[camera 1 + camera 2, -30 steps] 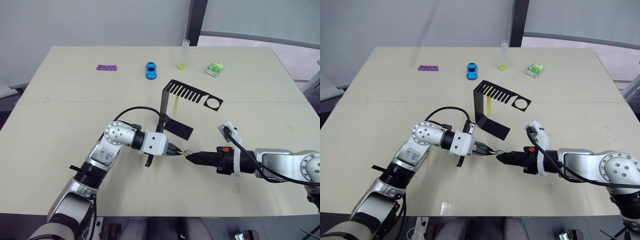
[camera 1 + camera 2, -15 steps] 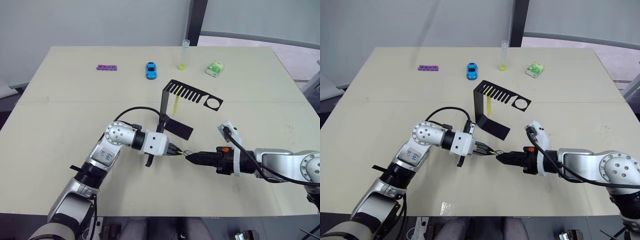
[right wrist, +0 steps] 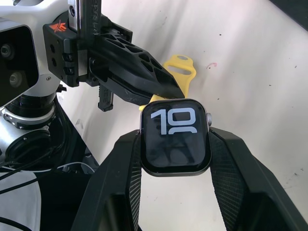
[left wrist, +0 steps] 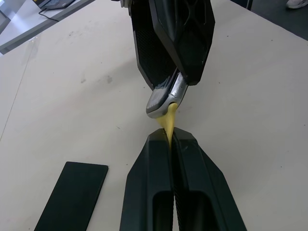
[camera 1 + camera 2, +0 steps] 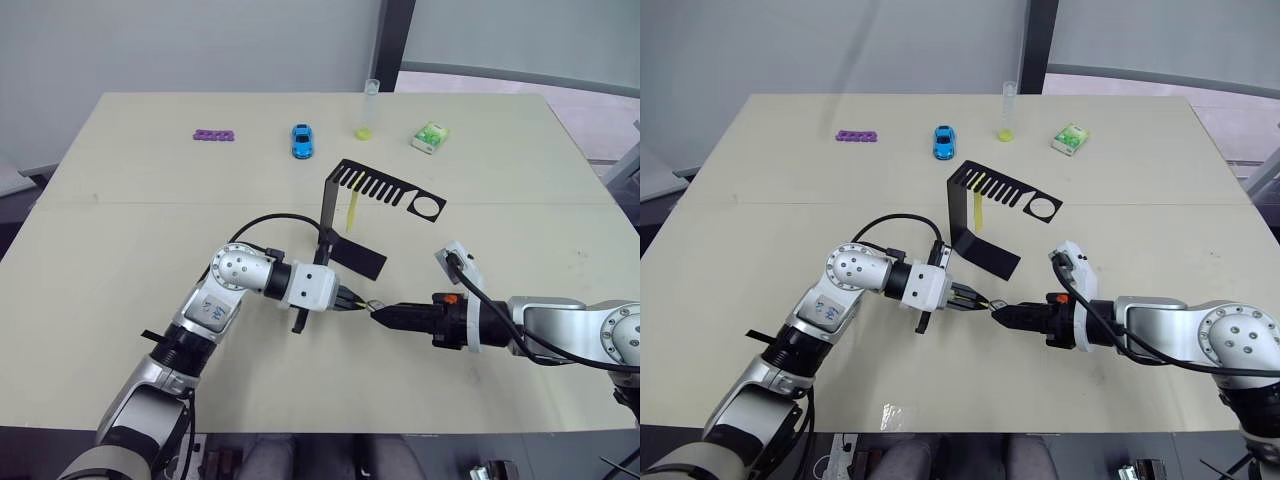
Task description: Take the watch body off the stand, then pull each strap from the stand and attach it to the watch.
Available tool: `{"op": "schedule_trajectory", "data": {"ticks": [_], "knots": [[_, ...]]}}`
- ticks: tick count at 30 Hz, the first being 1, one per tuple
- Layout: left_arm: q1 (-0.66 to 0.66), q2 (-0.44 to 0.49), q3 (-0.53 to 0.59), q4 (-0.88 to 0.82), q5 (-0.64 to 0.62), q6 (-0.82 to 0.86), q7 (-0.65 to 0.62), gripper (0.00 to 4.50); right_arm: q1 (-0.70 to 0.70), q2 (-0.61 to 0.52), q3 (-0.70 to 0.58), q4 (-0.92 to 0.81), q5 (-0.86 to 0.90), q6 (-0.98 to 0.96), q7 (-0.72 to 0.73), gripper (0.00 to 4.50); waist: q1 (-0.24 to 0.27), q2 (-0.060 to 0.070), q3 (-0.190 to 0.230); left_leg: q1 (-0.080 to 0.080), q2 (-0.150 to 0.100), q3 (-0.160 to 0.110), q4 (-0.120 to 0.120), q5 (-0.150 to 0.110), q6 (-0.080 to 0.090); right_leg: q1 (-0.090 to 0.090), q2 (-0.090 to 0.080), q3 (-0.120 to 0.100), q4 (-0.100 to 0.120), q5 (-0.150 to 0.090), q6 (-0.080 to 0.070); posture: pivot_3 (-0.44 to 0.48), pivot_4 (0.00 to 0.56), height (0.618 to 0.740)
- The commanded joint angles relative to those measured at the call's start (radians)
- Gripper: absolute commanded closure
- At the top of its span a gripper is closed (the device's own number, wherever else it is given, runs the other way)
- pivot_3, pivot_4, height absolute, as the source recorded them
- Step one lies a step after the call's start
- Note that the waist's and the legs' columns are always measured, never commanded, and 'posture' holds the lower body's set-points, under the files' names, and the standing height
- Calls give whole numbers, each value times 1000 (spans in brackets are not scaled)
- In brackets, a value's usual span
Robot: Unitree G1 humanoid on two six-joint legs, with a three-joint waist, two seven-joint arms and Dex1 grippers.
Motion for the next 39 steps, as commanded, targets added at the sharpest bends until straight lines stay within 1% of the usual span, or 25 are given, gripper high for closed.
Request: {"op": "schedule_trajectory", "data": {"ticks": [1, 19, 24, 25, 26, 27, 29, 30, 33, 36, 39], "knots": [[-29, -48, -23, -28, -21, -26, 17, 4500, -27, 18, 13, -60, 28, -9, 22, 2995, 0, 0, 0, 0, 0, 0, 0, 0, 0, 0, 0, 0, 0, 0, 0, 0, 150, 740], [-30, -52, -19, -39, -23, -20, 19, 4500, -17, 4, 6, -54, 28, -11, 9, 2995, 0, 0, 0, 0, 0, 0, 0, 0, 0, 0, 0, 0, 0, 0, 0, 0, 150, 740], [-27, -29, 11, -67, -37, 34, 28, 4500, -17, -6, -6, -52, 28, -21, -9, 2995, 0, 0, 0, 0, 0, 0, 0, 0, 0, 0, 0, 0, 0, 0, 0, 0, 150, 740], [-24, -19, 21, -79, -50, 62, 22, 3841, -17, -6, -11, -55, 24, -26, -7, 2995, 0, 0, 0, 0, 0, 0, 0, 0, 0, 0, 0, 0, 0, 0, 0, 0, 150, 740], [-20, -11, 26, -90, -59, 84, 19, 3490, -15, -6, -16, -60, 23, -30, -7, 2995, 0, 0, 0, -1, 0, 0, 0, 0, 0, 0, 0, 0, 0, 0, 0, 0, 150, 740], [-9, 21, 49, -124, -106, 147, -9, 3062, -23, -13, -29, -88, -43, -22, 30, 2995, 0, 0, 0, -2, 0, 0, 1, 0, 0, -1, 0, 0, 0, 0, 0, 0, 150, 740], [21, 118, 105, -201, -217, 288, -87, 1970, -21, -40, -64, -172, -192, -17, 126, 2995, -9, 0, 0, -6, 0, -1, 2, 0, 0, -5, 0, 0, 0, 1, 0, 0, 150, 740], [31, 164, 129, -229, -265, 346, -116, 1522, -14, -54, -79, -217, -271, -23, 184, 2995, -12, 0, 0, -9, 1, 0, 2, 0, 0, -9, 1, 0, 2, 1, -1, 0, 150, 740], [32, 266, 201, -252, -425, 562, -168, 34, 24, -95, -87, -338, -504, -84, 373, 2995, -11, 0, 0, -11, 1, 0, 1, 1, -2, -14, 1, 0, 7, 1, -2, 0, 150, 740], [6, 310, 254, -244, -546, 726, -188, 34, 81, -126, -72, -423, -749, -200, 558, 2995, 0, 0, 0, -11, 0, 0, 3, 1, -1, -13, 1, 0, 6, 1, -2, 0, 150, 740], [-4, 326, 271, -264, -594, 783, -189, 34, 145, -139, -55, -453, -977, -348, 709, 2995, 2, 0, 0, -12, -1, -1, 3, 0, -1, -13, 1, 0, 6, 1, -1, 0, 150, 740]]}}
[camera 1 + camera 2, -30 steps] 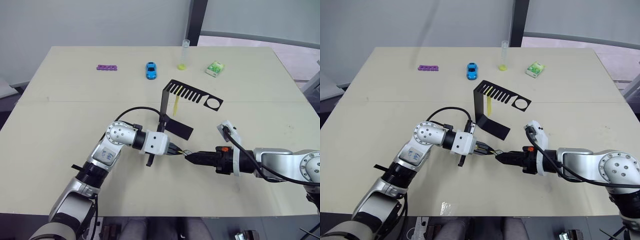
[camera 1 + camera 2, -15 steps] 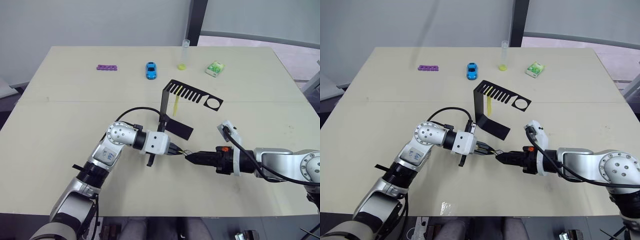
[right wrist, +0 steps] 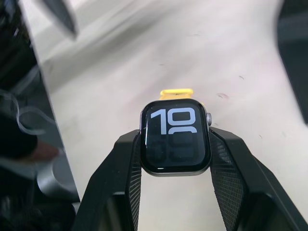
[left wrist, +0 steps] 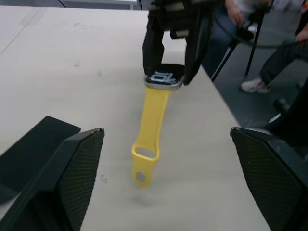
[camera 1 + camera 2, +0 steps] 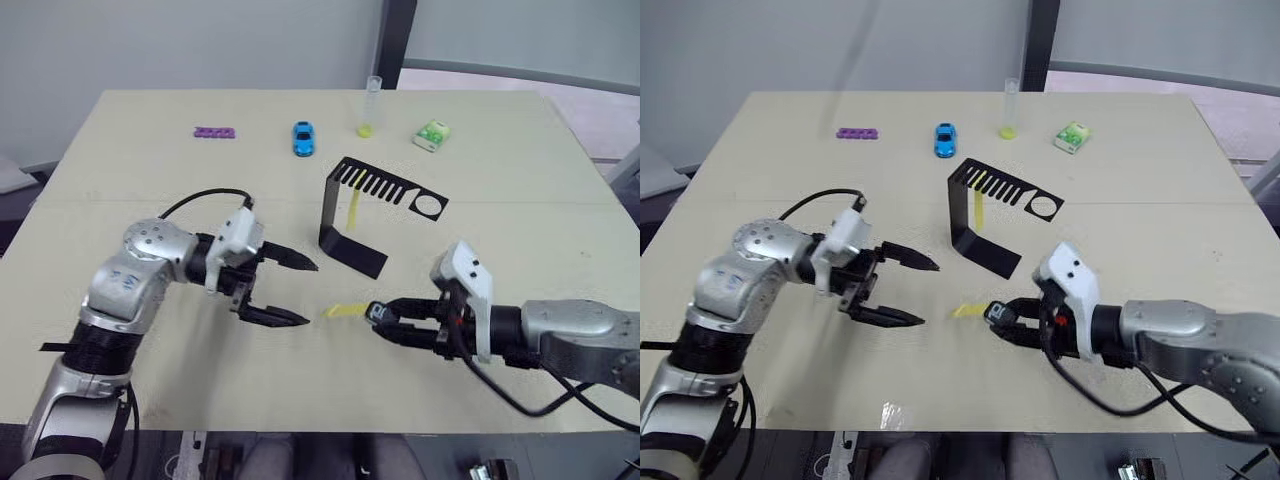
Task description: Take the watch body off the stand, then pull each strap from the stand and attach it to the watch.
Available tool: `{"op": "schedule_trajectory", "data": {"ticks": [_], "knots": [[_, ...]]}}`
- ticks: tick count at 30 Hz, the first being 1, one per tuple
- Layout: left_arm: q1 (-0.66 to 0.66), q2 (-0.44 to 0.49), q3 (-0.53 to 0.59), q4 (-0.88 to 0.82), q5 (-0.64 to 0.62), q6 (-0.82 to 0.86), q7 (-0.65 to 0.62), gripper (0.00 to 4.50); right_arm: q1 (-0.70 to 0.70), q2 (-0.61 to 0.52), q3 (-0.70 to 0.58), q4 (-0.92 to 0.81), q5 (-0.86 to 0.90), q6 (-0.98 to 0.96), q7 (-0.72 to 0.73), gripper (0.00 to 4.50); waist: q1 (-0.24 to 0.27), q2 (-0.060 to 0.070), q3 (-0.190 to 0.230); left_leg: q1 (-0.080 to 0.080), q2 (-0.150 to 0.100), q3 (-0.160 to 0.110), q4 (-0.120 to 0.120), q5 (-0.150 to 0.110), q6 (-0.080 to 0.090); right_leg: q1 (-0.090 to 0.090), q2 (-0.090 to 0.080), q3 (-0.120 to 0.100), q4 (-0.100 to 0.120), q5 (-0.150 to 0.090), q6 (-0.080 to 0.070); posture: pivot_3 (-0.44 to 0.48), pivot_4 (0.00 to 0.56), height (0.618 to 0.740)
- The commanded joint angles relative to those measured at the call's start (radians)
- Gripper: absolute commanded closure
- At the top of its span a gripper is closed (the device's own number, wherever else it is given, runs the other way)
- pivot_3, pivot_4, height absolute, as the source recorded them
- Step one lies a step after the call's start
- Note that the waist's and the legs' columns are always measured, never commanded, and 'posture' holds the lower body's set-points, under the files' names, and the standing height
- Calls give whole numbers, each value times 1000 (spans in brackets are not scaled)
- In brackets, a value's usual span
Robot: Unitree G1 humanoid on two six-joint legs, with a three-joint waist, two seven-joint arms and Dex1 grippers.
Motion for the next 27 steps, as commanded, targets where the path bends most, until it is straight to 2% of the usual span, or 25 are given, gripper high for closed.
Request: {"op": "schedule_trajectory", "data": {"ticks": [1, 7, 16, 22, 27], "knots": [[-27, 11, 27, -58, -60, 41, -9, 34, 51, -22, 9, -41, -242, -173, 171, 2995, -1, 0, 0, 0, 0, 0, 0, 0, 0, 0, 0, 0, 0, 0, 0, 0, 150, 740], [23, 14, 6, -110, -18, -49, -11, 34, 122, 14, -7, 9, -406, -316, 314, 2995, -11, 0, 0, 1, 0, 1, -1, 0, 0, -1, 1, 1, 1, 0, 0, 0, 150, 740], [79, 32, 3, -137, 56, -174, 20, 34, 102, 76, 11, 76, -488, -353, 390, 2995, -6, 0, 0, 1, 0, 2, -1, 0, -1, -1, 0, 1, 1, 0, 0, 0, 150, 740], [169, 100, 33, -133, 130, -268, 35, 34, 15, 205, 150, 148, -570, -359, 409, 2995, -10, 0, 0, 2, 1, 2, -1, 0, -1, -1, 1, 2, 2, 0, 0, 0, 150, 740], [233, 163, 35, -57, 231, -404, 32, 34, -67, 312, 333, 294, -732, -429, 476, 2995, -9, 0, 0, 2, 0, 2, -1, 0, -1, -1, 1, 1, 2, 0, 0, 0, 150, 740]]}}
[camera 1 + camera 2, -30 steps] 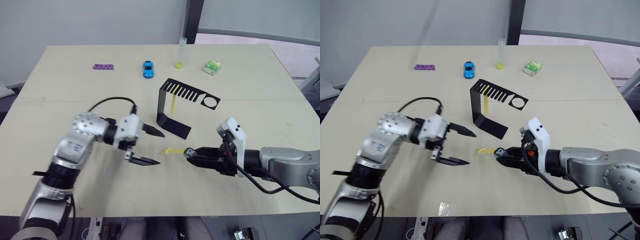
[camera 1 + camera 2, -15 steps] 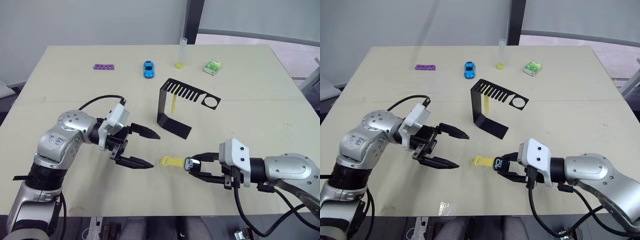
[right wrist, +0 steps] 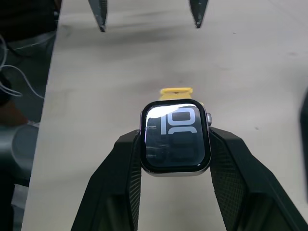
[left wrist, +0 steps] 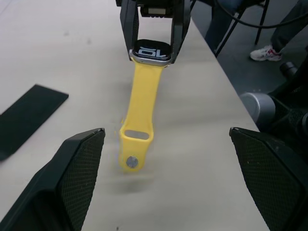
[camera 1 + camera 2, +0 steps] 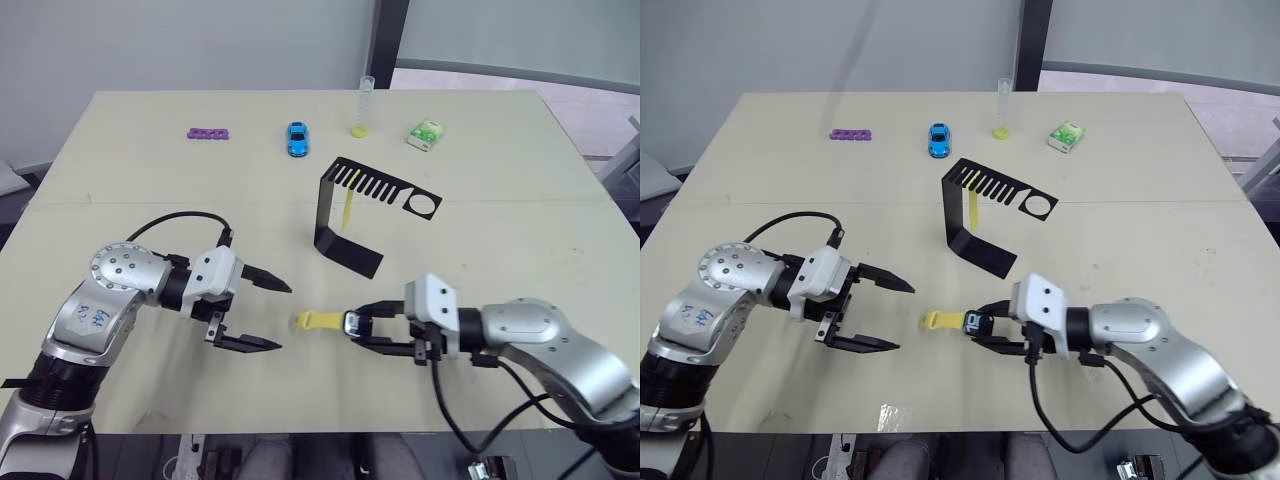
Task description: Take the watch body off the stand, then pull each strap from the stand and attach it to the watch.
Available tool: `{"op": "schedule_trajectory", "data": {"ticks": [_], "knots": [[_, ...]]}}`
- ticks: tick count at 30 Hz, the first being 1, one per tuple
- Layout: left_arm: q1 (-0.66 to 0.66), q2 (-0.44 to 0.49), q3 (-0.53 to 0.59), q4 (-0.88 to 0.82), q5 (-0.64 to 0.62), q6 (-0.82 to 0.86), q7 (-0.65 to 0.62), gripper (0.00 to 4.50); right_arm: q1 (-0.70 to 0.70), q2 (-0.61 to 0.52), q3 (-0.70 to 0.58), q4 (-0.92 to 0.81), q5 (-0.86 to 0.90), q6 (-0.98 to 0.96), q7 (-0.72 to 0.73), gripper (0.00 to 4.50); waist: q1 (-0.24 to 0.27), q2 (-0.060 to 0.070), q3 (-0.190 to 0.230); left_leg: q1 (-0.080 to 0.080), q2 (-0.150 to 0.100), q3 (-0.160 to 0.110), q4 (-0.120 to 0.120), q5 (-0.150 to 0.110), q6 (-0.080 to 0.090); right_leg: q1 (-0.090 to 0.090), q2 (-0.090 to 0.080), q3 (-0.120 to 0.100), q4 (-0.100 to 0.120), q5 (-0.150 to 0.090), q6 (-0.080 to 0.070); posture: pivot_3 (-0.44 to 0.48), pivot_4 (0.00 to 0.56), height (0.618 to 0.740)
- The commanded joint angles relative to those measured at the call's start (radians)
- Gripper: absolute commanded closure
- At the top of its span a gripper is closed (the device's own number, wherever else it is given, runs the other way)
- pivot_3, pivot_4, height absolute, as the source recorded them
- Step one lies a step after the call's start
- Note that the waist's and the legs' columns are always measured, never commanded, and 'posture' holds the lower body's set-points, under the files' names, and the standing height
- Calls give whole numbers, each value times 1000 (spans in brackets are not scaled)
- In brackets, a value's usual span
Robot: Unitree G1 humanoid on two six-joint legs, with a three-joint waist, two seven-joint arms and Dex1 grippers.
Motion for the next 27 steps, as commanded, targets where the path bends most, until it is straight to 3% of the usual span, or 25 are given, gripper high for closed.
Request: {"op": "schedule_trajectory", "data": {"ticks": [1, 9, 17, 18, 22, 23, 27], "knots": [[26, 28, 20, 51, 68, -107, 5, 34, -33, 35, 87, 77, -110, -73, 58, 2995, 0, 0, 0, 0, 0, 0, 0, 0, 0, 0, 0, 0, 0, 0, 0, 0, 150, 740], [51, 8, 11, 63, 82, -136, 36, 34, -97, 66, 157, 209, -233, -109, 141, 2995, 2, 0, 0, -1, -1, 0, 1, 0, 0, 0, 0, -1, 1, 0, 0, 0, 150, 740], [41, -28, -4, 60, 69, -116, 50, 34, -114, 65, 135, 233, -285, -87, 170, 2995, -3, 0, 0, -1, 0, 0, 0, 0, 0, -1, 0, -1, 2, 0, 0, 0, 150, 740], [41, -31, -4, 60, 63, -109, 48, 0, -115, 61, 125, 228, -281, -82, 172, 1970, -3, 0, 0, -1, 0, 0, 0, 0, 0, -1, 0, -1, 2, 0, 0, 0, 150, 740], [60, -45, 26, 49, 23, -80, 61, 0, -78, 25, 31, 153, -232, -45, 163, 240, -1, 0, 0, -1, 0, 0, 1, 0, 0, -1, 0, -1, 2, 0, 0, 0, 150, 740], [67, -51, 39, 52, 27, -79, 83, 0, -46, 7, -21, 118, -202, -30, 159, 46, 0, 0, 0, -1, -1, 0, 1, 0, 0, -1, 0, 0, 2, 0, 0, 0, 150, 740], [111, -63, 102, 51, -13, -39, 140, 0, 142, -58, -274, -9, -77, 7, 163, 46, 7, 0, 0, -1, 0, -1, 0, 0, 0, -1, 0, -1, 2, 0, 0, 0, 150, 740]]}}
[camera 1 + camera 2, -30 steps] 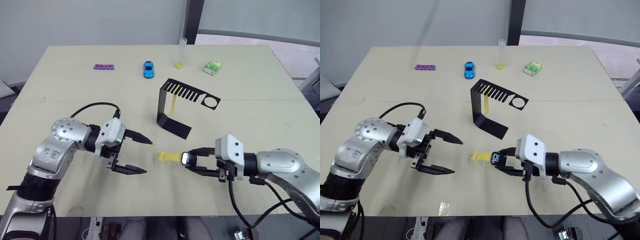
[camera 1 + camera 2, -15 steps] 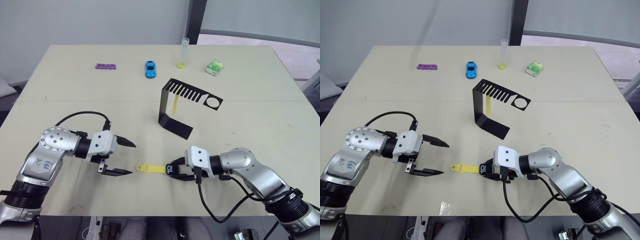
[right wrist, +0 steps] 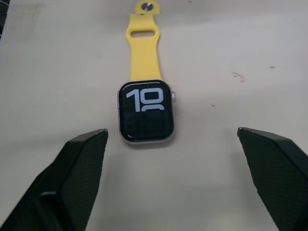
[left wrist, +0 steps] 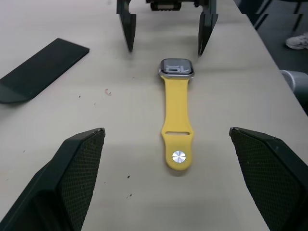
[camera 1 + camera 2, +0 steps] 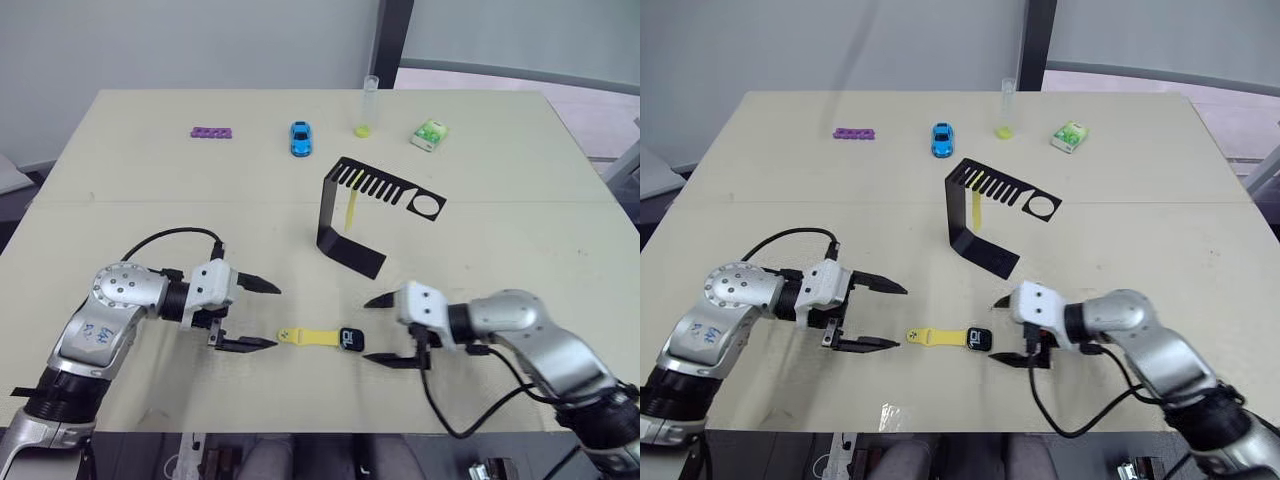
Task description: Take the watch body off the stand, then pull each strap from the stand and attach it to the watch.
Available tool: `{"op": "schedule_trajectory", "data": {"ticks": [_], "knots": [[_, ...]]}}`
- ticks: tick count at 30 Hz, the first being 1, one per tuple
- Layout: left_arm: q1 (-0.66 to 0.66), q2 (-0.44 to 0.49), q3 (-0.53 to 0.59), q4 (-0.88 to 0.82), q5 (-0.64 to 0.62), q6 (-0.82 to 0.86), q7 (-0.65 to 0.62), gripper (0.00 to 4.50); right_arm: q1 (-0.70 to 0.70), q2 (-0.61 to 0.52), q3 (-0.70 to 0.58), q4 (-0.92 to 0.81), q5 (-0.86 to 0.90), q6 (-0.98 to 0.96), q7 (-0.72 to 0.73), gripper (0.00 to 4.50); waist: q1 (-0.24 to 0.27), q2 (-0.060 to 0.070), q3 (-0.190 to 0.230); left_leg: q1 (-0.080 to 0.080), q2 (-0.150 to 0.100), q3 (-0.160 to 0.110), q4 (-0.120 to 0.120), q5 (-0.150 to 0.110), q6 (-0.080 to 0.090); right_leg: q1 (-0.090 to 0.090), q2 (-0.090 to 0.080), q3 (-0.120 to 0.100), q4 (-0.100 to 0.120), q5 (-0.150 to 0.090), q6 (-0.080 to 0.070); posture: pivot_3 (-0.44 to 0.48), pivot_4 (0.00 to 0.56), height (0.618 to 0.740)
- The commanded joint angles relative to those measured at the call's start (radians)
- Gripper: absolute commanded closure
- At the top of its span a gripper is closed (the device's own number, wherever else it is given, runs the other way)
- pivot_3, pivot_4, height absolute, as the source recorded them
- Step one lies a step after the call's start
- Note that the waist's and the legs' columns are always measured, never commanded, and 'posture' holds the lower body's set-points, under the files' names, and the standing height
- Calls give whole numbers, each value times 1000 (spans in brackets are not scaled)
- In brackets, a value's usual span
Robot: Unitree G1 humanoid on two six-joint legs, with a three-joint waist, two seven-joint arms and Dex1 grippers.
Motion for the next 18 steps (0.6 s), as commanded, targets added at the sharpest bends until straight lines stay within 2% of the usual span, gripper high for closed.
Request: {"op": "schedule_trajectory", "data": {"ticks": [1, 5, 8, 10, 14, 18], "knots": [[37, -12, 96, -24, -79, 74, 64, 0, 155, -40, -246, -127, 122, 28, 1, 46, 2, 0, 0, 0, 0, 0, 0, 0, 0, 0, 0, 0, 0, 0, 0, 0, 150, 740], [105, 1, 237, -24, -188, 221, 136, 0, 384, -15, -613, -209, 299, 159, -26, 46, 1, 0, 0, 1, 0, 1, 1, 0, 0, 1, 0, 1, 1, 0, 0, 0, 150, 740], [143, 35, 351, 14, -253, 309, 156, 0, 525, 15, -825, -221, 368, 210, -27, 46, -5, 0, 0, 2, 1, 1, 0, 0, 0, 1, 1, 2, 4, 0, 0, 0, 150, 740], [161, 54, 414, 48, -263, 332, 173, 0, 592, 40, -921, -217, 385, 218, -42, 46, -4, 0, -1, 4, 1, 2, 0, 0, 0, 2, 1, 2, 3, 0, 0, 0, 150, 740], [192, 84, 484, 112, -245, 324, 186, 0, 674, 100, -1030, -207, 405, 214, -87, 46, -2, 0, -1, 4, 1, 2, -1, 0, 0, 2, 1, 3, 2, 0, 0, 0, 150, 740], [188, 77, 481, 133, -211, 276, 212, 0, 705, 155, -1029, -224, 420, 194, -131, 46, -2, 0, -1, 4, 1, 2, -1, 0, 0, 2, 0, 3, 2, 0, 0, 0, 150, 740]]}}
